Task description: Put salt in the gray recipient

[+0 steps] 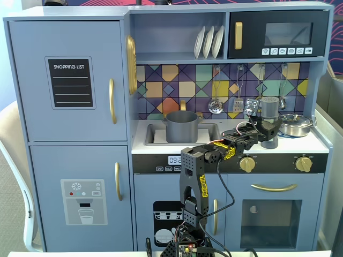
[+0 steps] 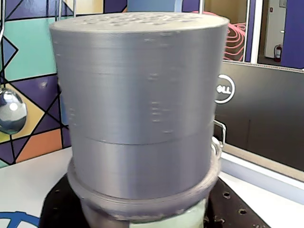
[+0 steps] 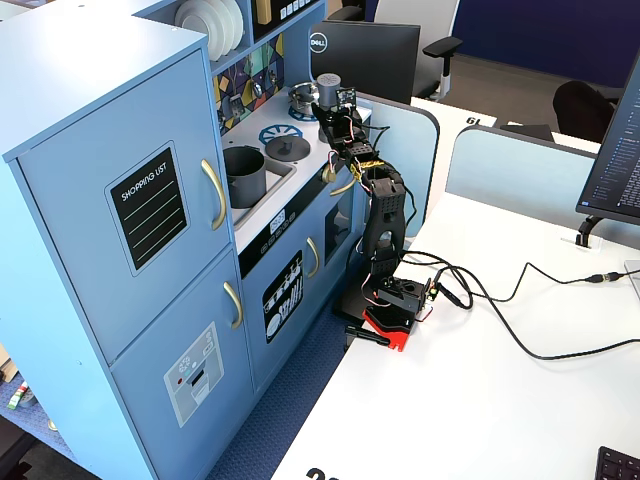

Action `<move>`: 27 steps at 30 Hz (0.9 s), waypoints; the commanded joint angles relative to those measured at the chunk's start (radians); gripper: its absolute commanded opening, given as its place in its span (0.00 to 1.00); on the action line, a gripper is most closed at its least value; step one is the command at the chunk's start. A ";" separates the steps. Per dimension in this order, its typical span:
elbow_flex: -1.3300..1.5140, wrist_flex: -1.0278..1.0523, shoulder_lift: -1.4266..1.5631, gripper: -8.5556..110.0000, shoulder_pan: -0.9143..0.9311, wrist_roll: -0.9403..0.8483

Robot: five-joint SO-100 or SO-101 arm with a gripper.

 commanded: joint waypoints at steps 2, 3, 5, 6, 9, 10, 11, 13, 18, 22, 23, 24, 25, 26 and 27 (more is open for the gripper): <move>-0.002 -0.034 0.021 0.53 0.017 0.052; 0.000 -0.035 0.026 0.55 0.018 0.054; 0.000 -0.035 0.038 0.56 0.023 0.052; 0.000 -0.035 0.044 0.57 0.026 0.051; 0.017 -0.008 0.089 0.56 0.037 0.035; 0.035 0.006 0.118 0.56 0.043 0.023; 0.058 0.031 0.153 0.56 0.052 0.014; 0.118 0.118 0.247 0.56 0.072 0.000; 0.319 0.403 0.572 0.54 0.101 -0.012; 0.382 0.784 0.848 0.38 0.044 -0.041; 0.399 0.850 0.910 0.32 0.017 -0.032; 0.416 0.917 0.965 0.25 -0.017 -0.038; 0.436 0.979 1.022 0.20 -0.051 -0.051; 0.457 1.043 1.074 0.15 -0.092 -0.071; 0.479 1.104 1.126 0.11 -0.141 -0.091</move>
